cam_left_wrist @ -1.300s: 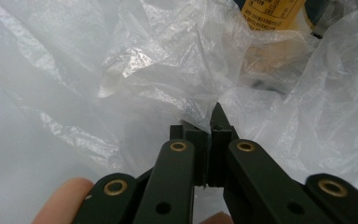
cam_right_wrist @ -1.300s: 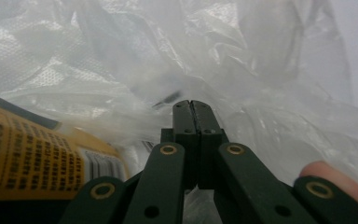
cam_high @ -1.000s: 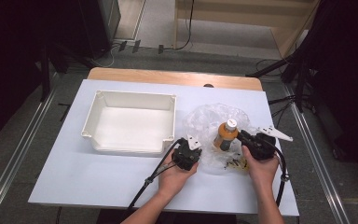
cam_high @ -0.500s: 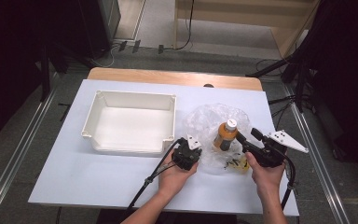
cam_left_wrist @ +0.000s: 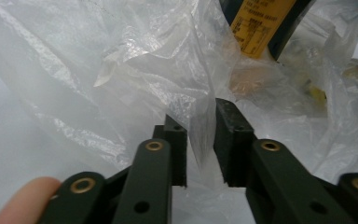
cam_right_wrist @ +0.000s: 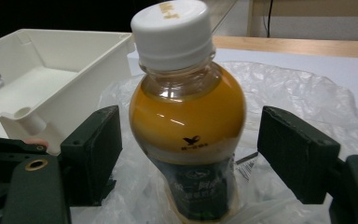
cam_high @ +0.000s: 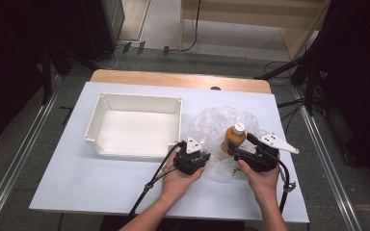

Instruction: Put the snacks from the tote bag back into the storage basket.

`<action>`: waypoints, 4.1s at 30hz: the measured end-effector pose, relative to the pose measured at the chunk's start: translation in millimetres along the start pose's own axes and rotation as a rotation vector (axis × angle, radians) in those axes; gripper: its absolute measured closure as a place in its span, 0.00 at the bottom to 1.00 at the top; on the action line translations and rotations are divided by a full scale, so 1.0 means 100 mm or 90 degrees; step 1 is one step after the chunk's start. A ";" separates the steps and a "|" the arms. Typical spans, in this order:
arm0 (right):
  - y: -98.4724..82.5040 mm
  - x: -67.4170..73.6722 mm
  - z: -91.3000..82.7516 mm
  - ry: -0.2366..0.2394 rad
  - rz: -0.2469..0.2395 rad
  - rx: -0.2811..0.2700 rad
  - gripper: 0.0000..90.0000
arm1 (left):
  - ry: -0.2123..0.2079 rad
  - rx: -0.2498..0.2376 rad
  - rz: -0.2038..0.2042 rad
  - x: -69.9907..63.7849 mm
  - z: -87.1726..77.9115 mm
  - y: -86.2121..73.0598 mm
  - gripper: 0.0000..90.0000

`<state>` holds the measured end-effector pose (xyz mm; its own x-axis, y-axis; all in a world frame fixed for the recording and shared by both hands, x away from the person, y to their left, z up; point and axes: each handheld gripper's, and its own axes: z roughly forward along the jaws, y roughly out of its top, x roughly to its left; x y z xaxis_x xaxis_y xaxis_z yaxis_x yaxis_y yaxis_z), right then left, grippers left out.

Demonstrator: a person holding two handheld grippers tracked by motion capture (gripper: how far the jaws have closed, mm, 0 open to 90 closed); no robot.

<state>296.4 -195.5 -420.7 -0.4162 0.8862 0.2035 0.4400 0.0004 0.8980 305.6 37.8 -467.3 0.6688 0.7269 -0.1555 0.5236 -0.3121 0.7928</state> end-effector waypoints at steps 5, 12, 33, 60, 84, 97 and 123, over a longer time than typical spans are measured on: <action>-0.03 0.02 0.10 -0.009 -0.001 0.010 0.26 | -0.004 -0.022 -0.006 -0.01 -0.10 -0.03 0.66; -0.04 0.06 0.15 -0.027 -0.003 -0.002 0.31 | -0.021 -0.056 0.001 -0.01 -0.32 -0.01 0.54; -0.05 0.06 0.19 -0.032 0.012 -0.020 0.33 | -0.016 -0.147 -0.001 0.26 -0.98 0.04 0.36; -0.06 0.09 0.18 -0.043 0.008 -0.021 0.35 | 0.027 -0.185 -0.024 0.85 -1.57 -0.38 0.08; 0.20 0.08 -0.07 -0.053 0.020 -0.048 0.35 | 0.085 -0.190 -0.048 1.29 -1.90 -0.66 0.08; 0.41 0.20 -0.19 -0.041 0.011 -0.061 0.35 | 0.087 -0.201 -0.051 1.40 -2.02 -0.72 0.08; 0.67 0.48 -0.02 -0.014 -0.018 -0.073 0.35 | 0.101 -0.218 -0.067 1.51 -2.13 -0.73 0.09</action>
<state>304.4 -153.6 -349.6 -0.4096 0.8963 0.1699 0.3341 -0.0260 0.9422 255.9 300.3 -423.3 0.5175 0.8377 -0.1747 0.3609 -0.0286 0.9322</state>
